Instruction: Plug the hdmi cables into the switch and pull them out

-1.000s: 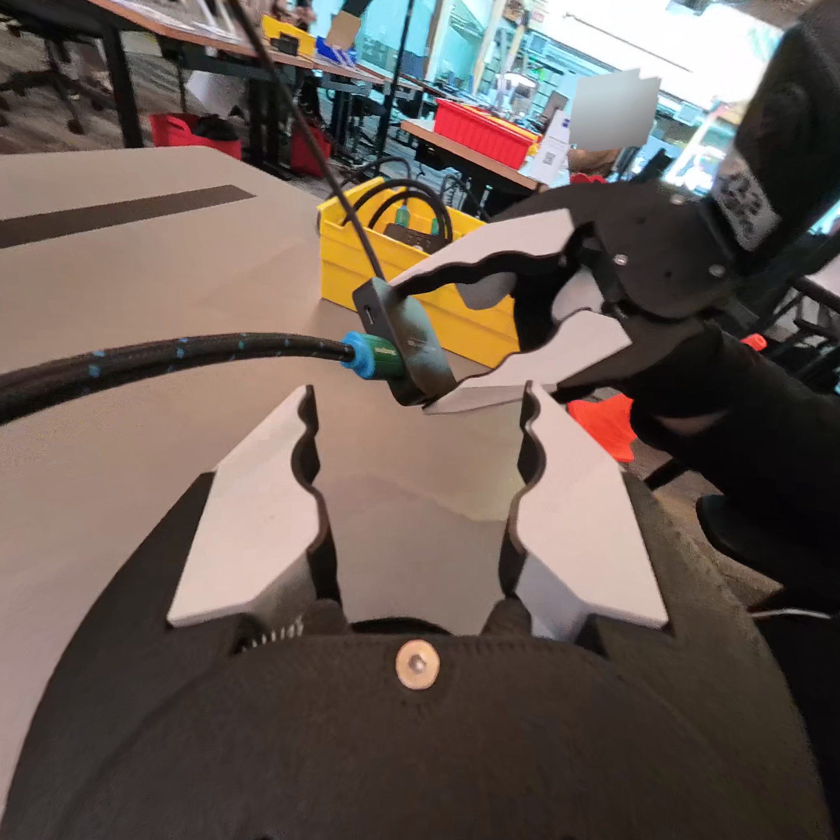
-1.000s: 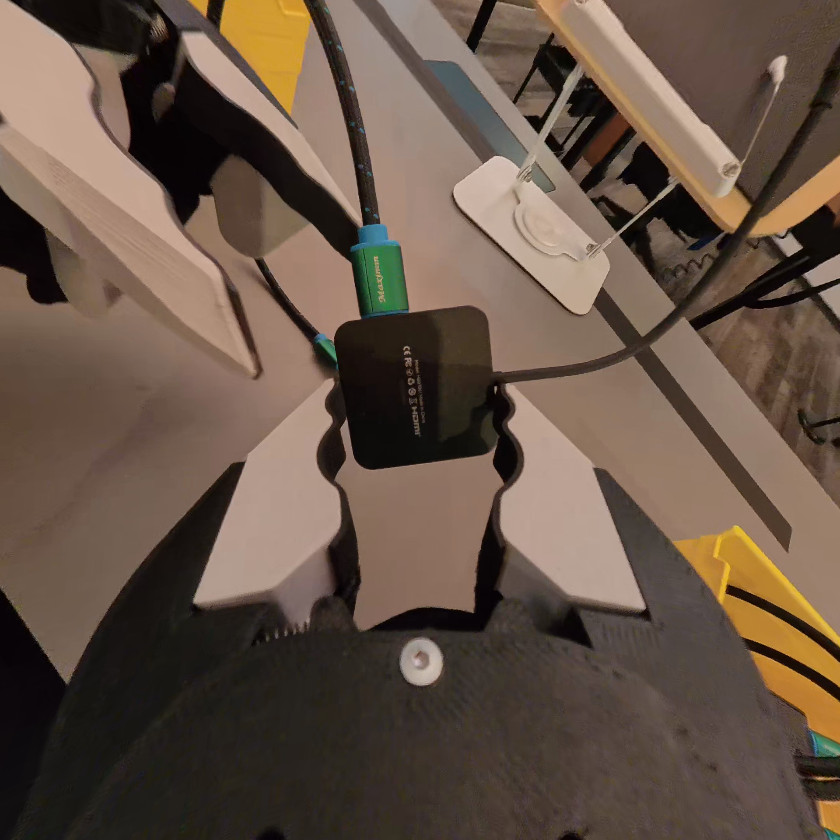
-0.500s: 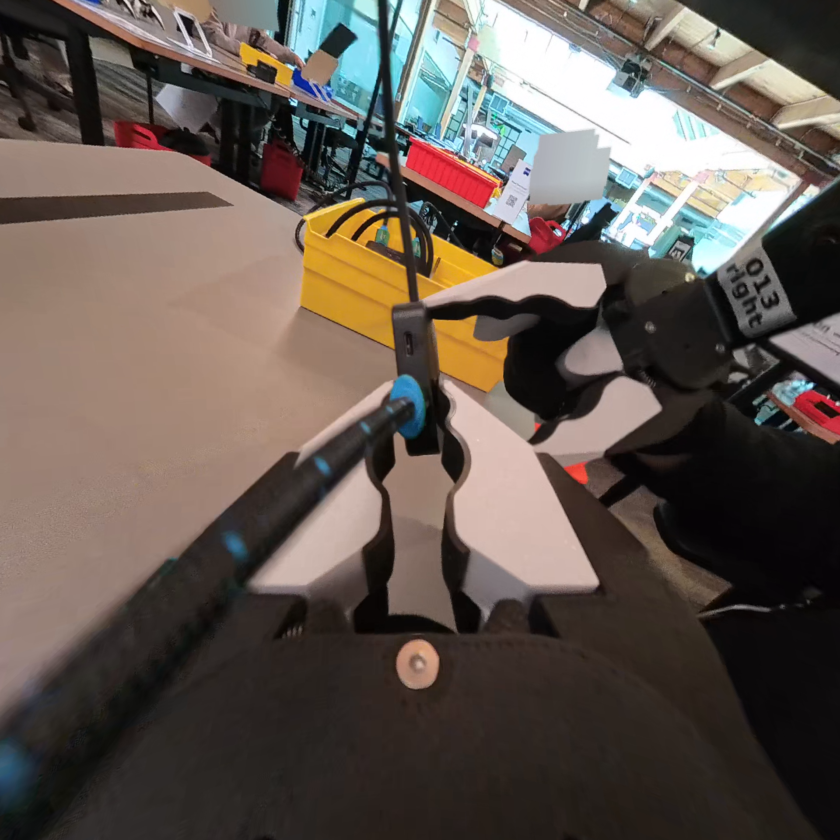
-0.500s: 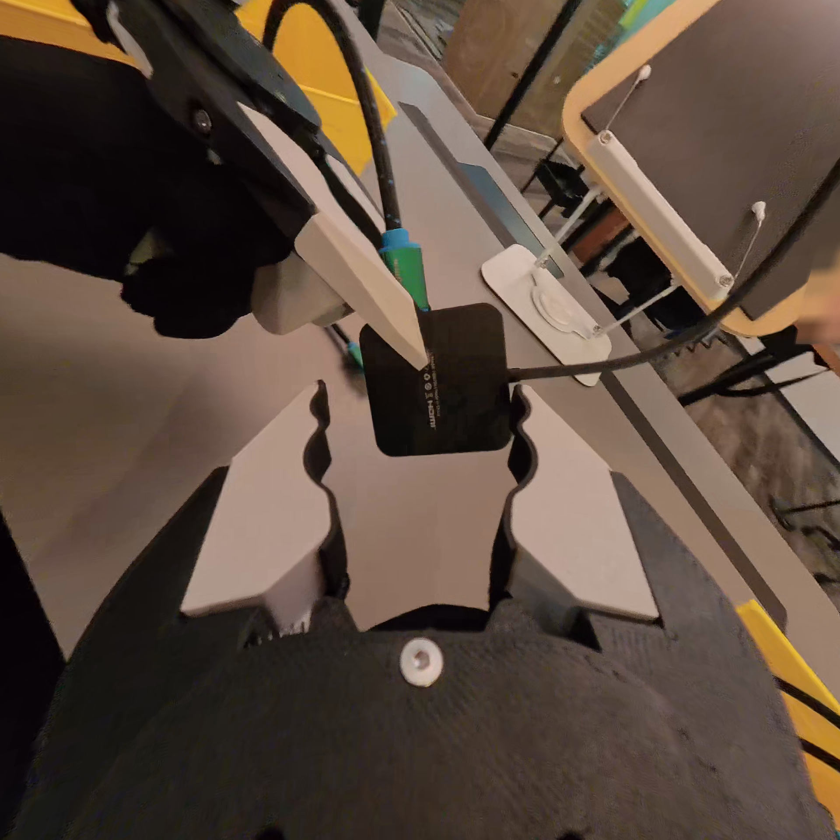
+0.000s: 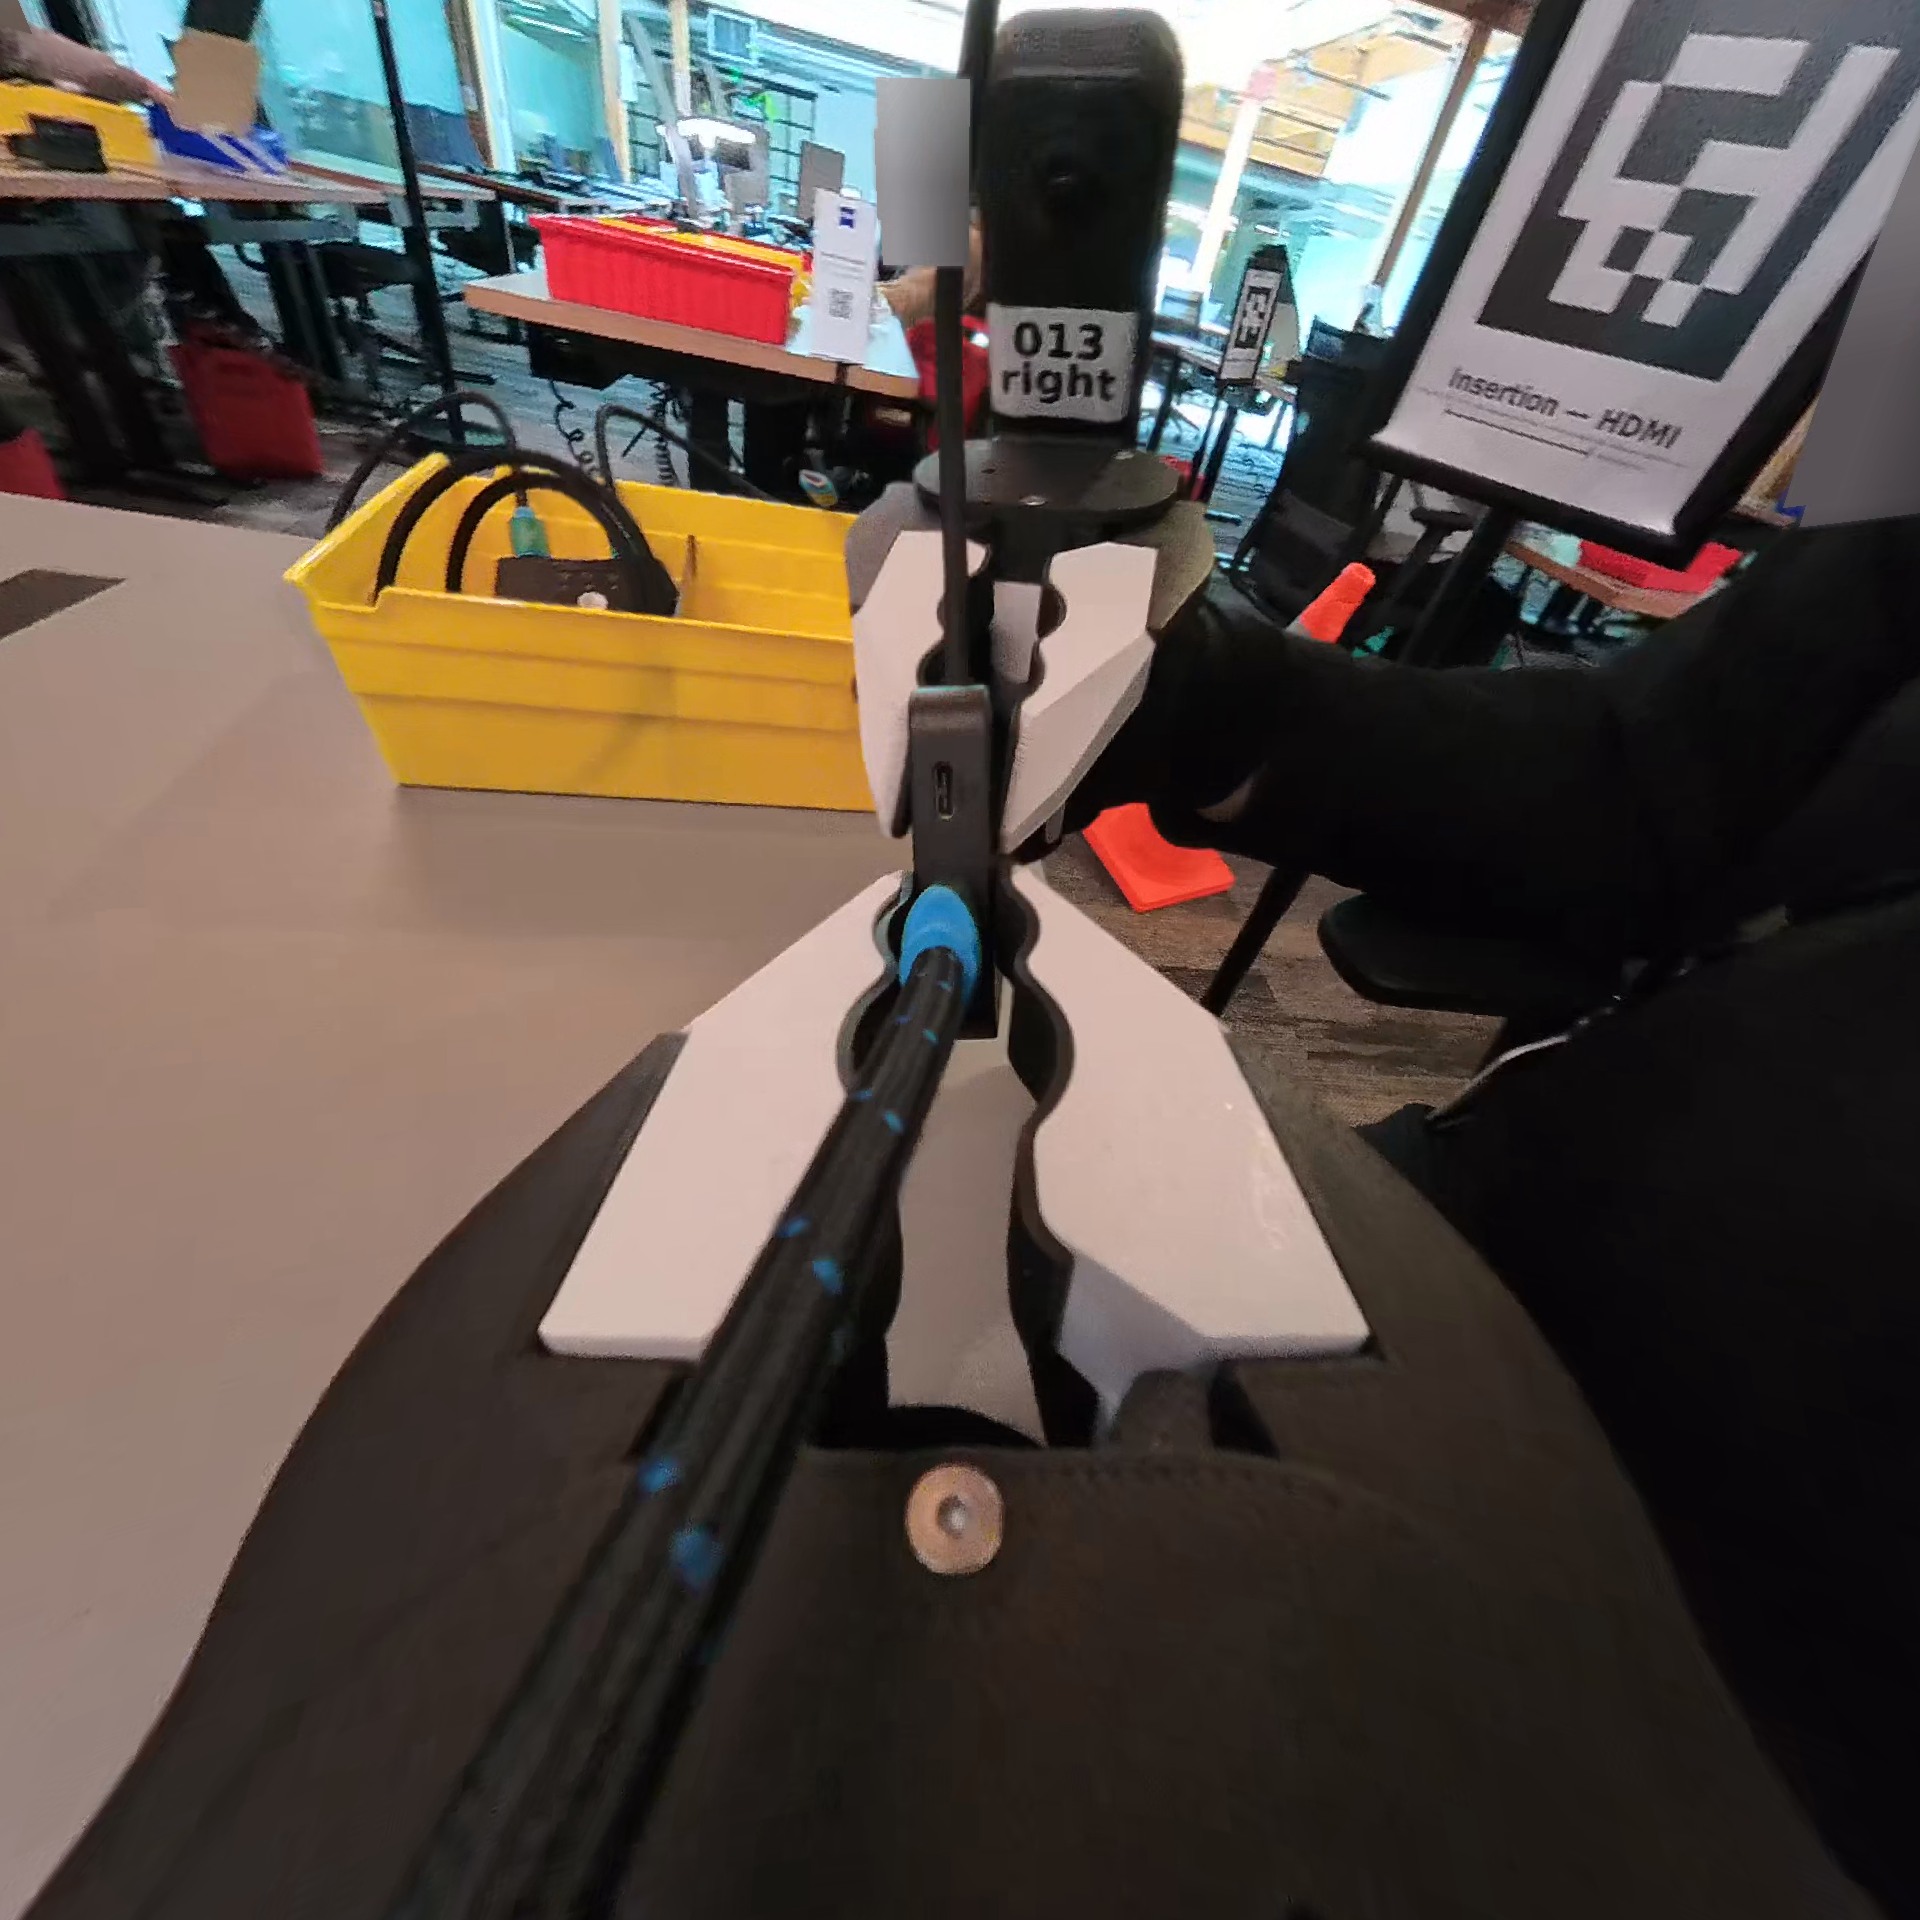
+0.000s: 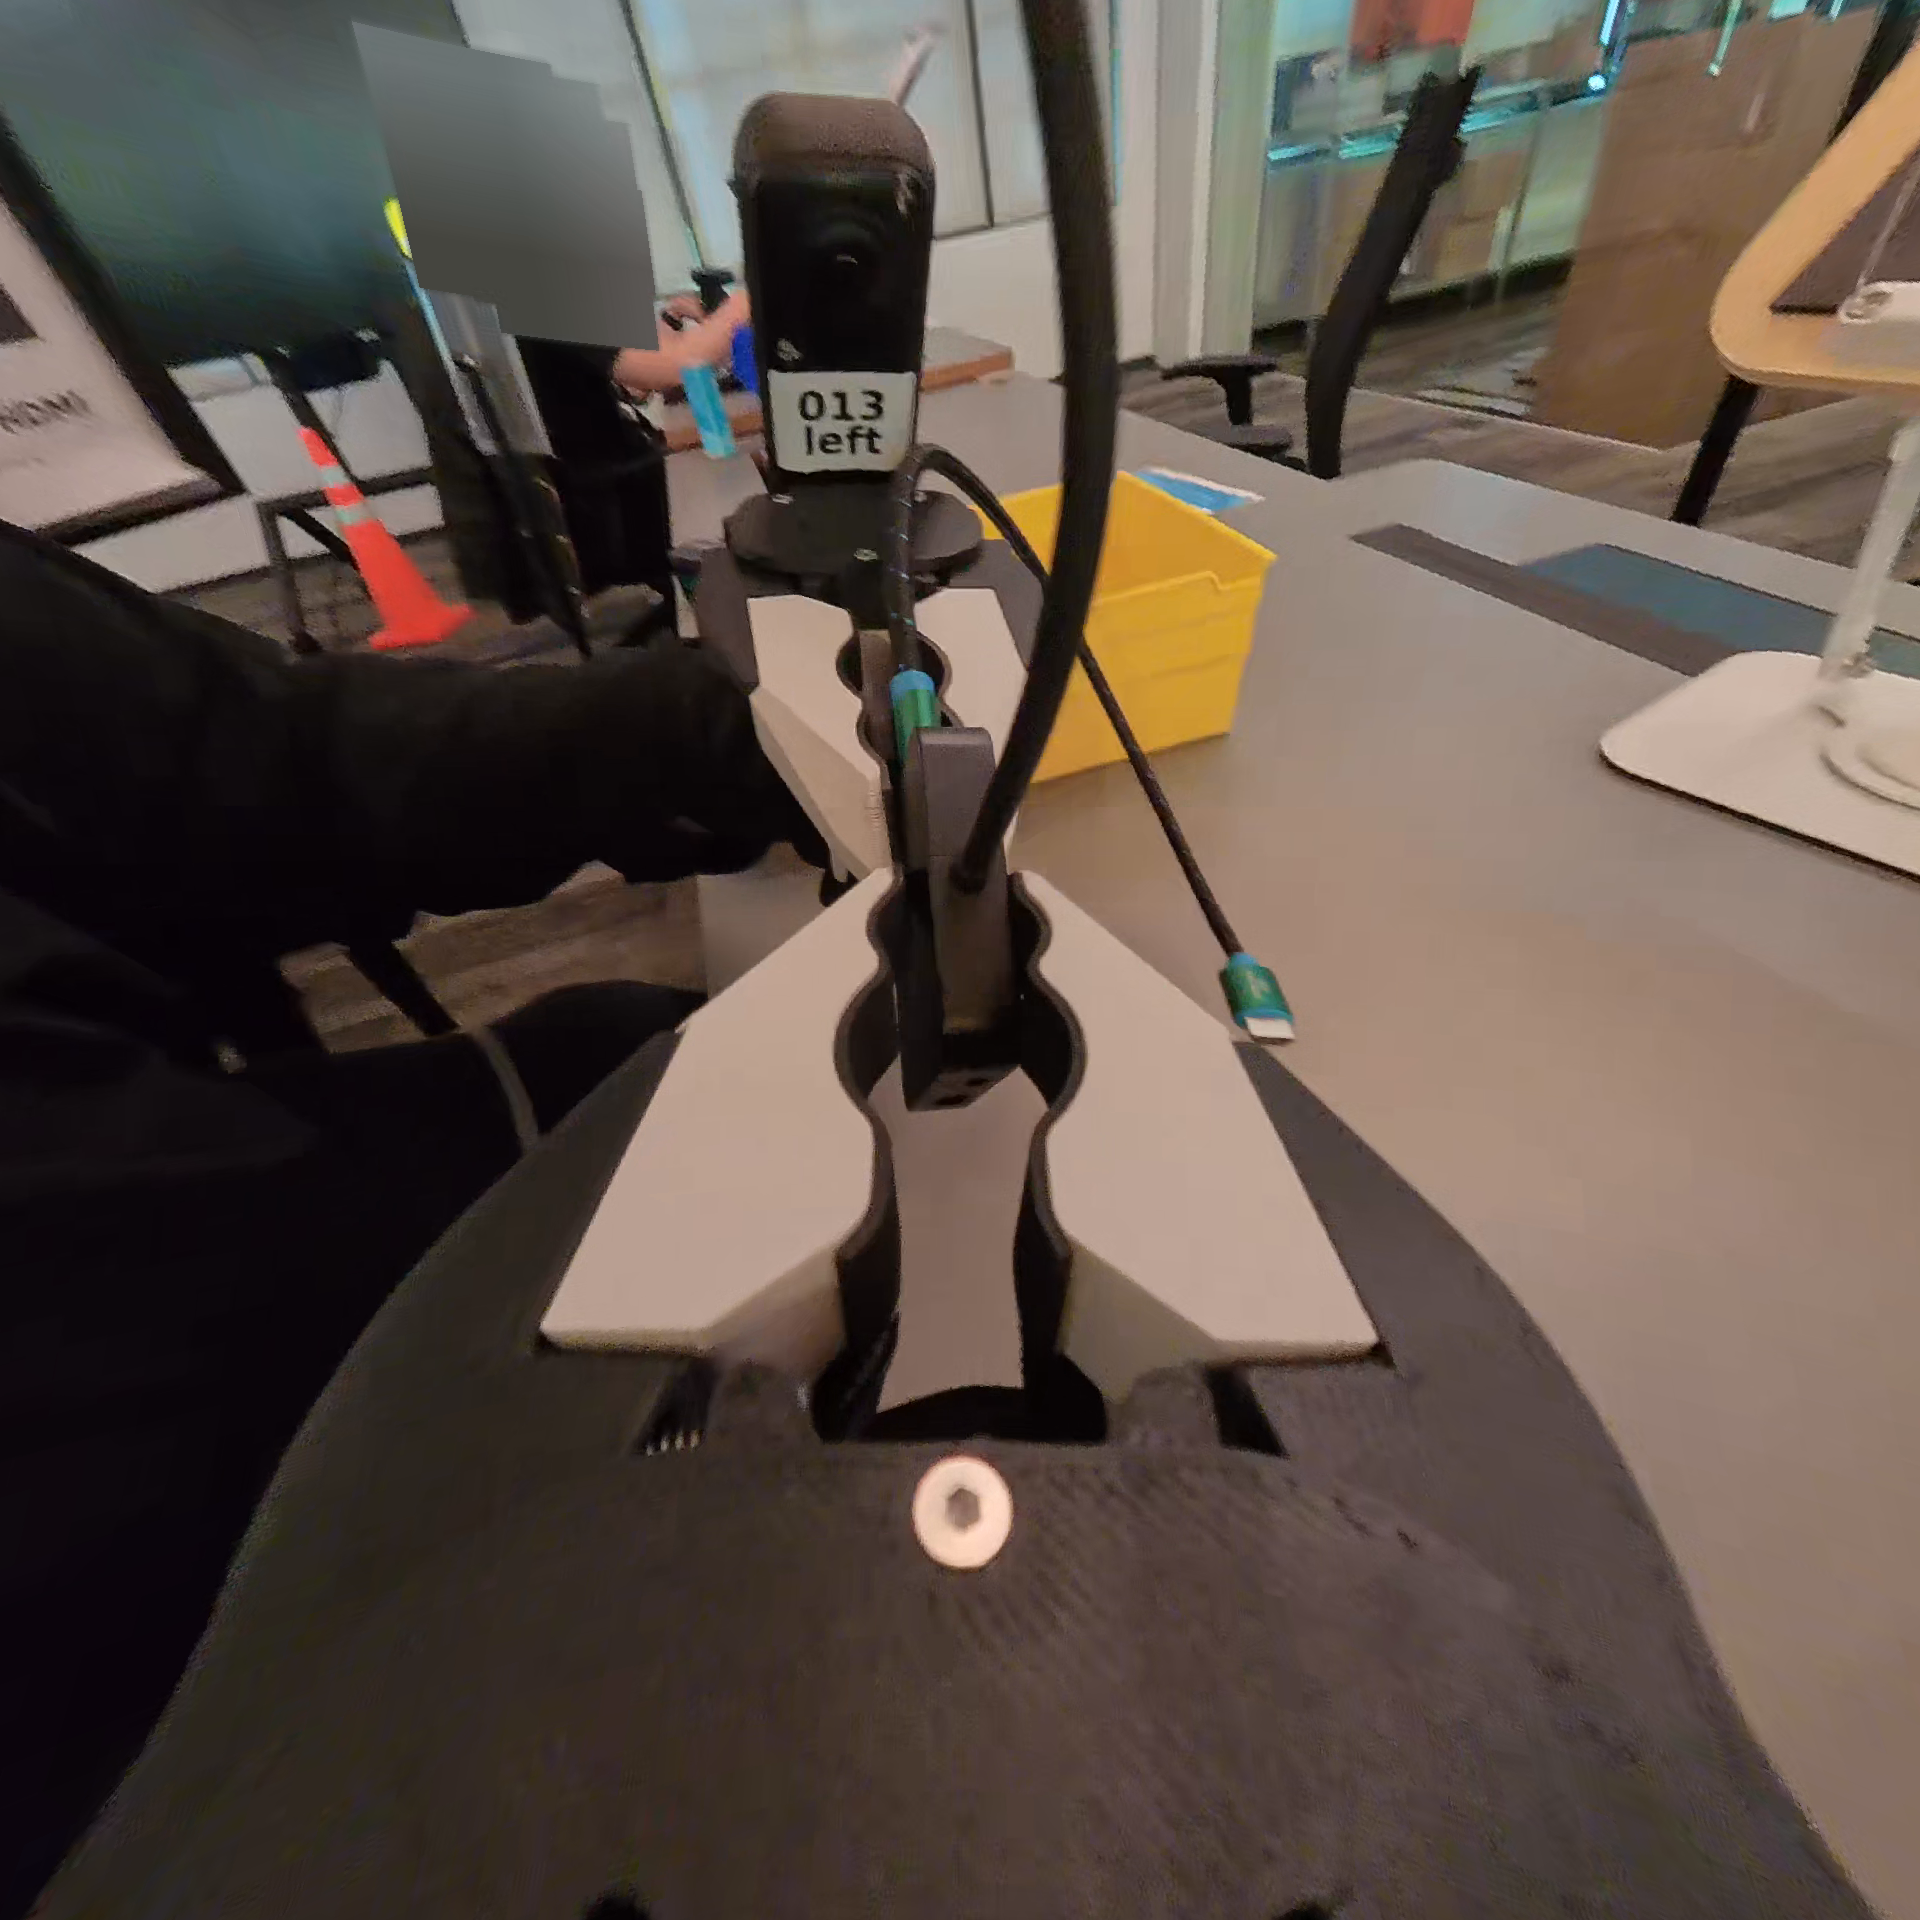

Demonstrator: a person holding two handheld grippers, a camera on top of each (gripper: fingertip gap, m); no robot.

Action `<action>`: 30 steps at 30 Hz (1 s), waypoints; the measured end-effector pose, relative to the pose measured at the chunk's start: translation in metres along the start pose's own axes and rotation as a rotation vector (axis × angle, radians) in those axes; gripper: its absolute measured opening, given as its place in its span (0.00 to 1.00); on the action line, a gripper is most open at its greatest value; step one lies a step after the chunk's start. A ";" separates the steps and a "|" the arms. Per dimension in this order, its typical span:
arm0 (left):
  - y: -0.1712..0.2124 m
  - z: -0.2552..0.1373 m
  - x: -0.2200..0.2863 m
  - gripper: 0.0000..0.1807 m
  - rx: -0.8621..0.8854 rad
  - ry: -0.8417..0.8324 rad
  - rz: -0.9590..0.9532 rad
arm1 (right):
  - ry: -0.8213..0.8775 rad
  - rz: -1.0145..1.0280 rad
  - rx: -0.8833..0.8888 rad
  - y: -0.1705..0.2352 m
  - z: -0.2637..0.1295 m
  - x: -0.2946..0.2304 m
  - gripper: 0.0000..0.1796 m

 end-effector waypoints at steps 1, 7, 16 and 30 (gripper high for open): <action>-0.003 0.000 0.002 0.06 0.007 0.014 0.003 | -0.023 0.007 0.013 -0.002 -0.001 -0.003 0.07; -0.012 -0.001 -0.001 0.09 0.079 0.006 -0.052 | -0.010 -0.006 0.091 -0.015 -0.004 -0.010 0.06; -0.005 0.006 -0.002 0.29 0.010 0.026 -0.153 | 0.096 -0.011 0.273 -0.047 -0.035 -0.007 0.06; 0.008 0.024 0.018 0.25 -0.119 0.098 -0.084 | 0.556 -0.281 0.470 -0.151 -0.208 -0.013 0.06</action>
Point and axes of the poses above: each gripper's, where its closed fingertips meet, z out along the fingers, y out of its underside, x = y × z across the jaws, the point moved 5 cm from there along -z, back along the fingers, and after that the axes turned 13 degrees about z, right-handed, at the moved point
